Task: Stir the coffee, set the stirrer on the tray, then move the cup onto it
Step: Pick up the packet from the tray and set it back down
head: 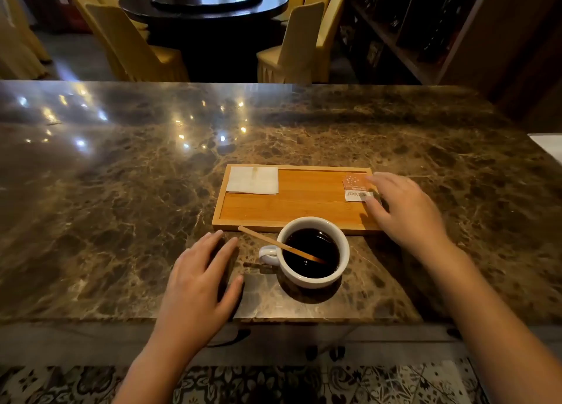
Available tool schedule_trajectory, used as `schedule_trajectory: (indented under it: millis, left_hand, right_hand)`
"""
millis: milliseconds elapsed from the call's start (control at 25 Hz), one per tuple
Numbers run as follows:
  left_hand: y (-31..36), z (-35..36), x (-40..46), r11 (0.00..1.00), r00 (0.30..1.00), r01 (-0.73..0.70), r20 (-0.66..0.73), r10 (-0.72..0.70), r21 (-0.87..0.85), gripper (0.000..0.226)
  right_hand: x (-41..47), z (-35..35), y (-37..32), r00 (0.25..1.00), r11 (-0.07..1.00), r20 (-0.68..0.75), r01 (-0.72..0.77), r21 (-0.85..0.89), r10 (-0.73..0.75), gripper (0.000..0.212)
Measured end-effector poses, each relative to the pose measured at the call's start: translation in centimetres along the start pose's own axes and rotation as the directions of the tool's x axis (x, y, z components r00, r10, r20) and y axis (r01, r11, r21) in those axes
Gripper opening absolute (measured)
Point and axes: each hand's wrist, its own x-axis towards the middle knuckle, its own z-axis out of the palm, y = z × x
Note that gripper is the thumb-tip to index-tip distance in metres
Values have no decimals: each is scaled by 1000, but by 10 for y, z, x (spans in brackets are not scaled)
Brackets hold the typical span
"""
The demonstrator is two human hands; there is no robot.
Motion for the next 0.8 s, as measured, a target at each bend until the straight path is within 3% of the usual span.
schedule_trajectory:
  millis: [160,440,640,800]
  left_hand:
    - [3,7,1,999,1000,19,13,-19,29,56]
    - [2,8,3,998,999,43,7,-44,45,55]
    - [5,6,8,997,998,57,-16,-57,53,55]
    - [5,8,8,998,998,47,-29,-47,29,55]
  right_hand:
    - [7,22,-3,995,999,90,-34,31,31,42]
    - [2,27,3,998,984,-2,-59,169,60,26]
    - [3,24,9,975,939,95,-218,264,200,55]
    - [7,25,10,962,928,126,-267,260,242,55]
